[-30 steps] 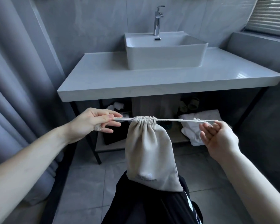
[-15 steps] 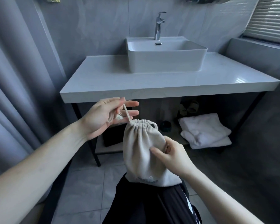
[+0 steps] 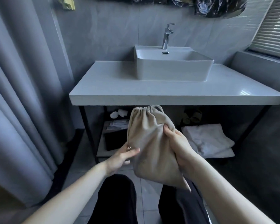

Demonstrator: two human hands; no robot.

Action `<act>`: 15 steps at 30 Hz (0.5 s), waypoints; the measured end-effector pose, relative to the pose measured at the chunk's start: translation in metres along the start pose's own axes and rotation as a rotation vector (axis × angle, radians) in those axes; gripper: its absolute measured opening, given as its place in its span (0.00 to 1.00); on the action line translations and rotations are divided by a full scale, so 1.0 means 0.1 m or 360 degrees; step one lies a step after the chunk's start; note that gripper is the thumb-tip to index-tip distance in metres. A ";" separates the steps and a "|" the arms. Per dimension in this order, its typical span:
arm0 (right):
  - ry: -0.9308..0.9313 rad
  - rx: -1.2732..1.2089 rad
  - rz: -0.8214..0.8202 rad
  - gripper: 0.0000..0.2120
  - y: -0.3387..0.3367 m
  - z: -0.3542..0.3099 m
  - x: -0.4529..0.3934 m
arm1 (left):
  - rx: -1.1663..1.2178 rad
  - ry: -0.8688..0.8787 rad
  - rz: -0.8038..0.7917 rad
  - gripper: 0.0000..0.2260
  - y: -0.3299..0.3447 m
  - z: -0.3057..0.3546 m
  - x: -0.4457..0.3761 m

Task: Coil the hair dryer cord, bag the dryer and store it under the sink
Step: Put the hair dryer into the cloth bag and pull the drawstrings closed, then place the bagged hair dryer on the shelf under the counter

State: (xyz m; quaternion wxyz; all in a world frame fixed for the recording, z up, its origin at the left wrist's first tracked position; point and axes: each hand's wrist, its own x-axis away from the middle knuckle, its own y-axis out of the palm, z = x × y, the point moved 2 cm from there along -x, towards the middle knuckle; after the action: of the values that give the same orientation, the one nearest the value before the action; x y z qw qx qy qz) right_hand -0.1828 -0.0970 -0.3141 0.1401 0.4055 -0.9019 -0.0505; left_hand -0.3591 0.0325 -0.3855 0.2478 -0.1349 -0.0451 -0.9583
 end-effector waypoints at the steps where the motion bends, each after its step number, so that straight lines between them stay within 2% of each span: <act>1: 0.0051 0.0009 0.0029 0.13 -0.02 -0.01 -0.08 | 0.0157 -0.0013 0.0057 0.35 0.01 -0.01 -0.06; 4: 0.0223 -0.0067 0.0071 0.15 -0.03 0.09 -0.32 | 0.0416 -0.0007 0.0107 0.27 0.04 -0.03 -0.19; 7: 0.0433 -0.0115 0.0139 0.16 -0.03 0.30 -0.63 | 0.0358 -0.0051 0.0211 0.23 0.01 -0.16 -0.30; 10: 0.0546 -0.0041 0.0149 0.16 0.02 0.58 -0.97 | 0.0246 -0.0201 0.0511 0.22 -0.07 -0.34 -0.42; 12: 0.0569 0.0082 0.0083 0.17 0.06 0.79 -1.21 | 0.0239 -0.0300 0.0716 0.14 -0.20 -0.48 -0.55; 13: 0.0583 0.0180 0.0022 0.19 0.07 0.89 -1.32 | 0.0258 -0.0358 0.0802 0.14 -0.28 -0.56 -0.62; 15: 0.0637 0.0431 -0.0131 0.24 0.09 1.10 -1.49 | 0.0337 -0.0429 0.0947 0.24 -0.49 -0.77 -0.79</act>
State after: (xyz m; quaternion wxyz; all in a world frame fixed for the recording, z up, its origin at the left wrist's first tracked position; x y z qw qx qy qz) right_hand -0.1272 0.0178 -0.4492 0.2583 0.4588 -0.8375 0.1465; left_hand -0.3349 0.1001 -0.4827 0.5209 -0.2412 -0.1353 -0.8076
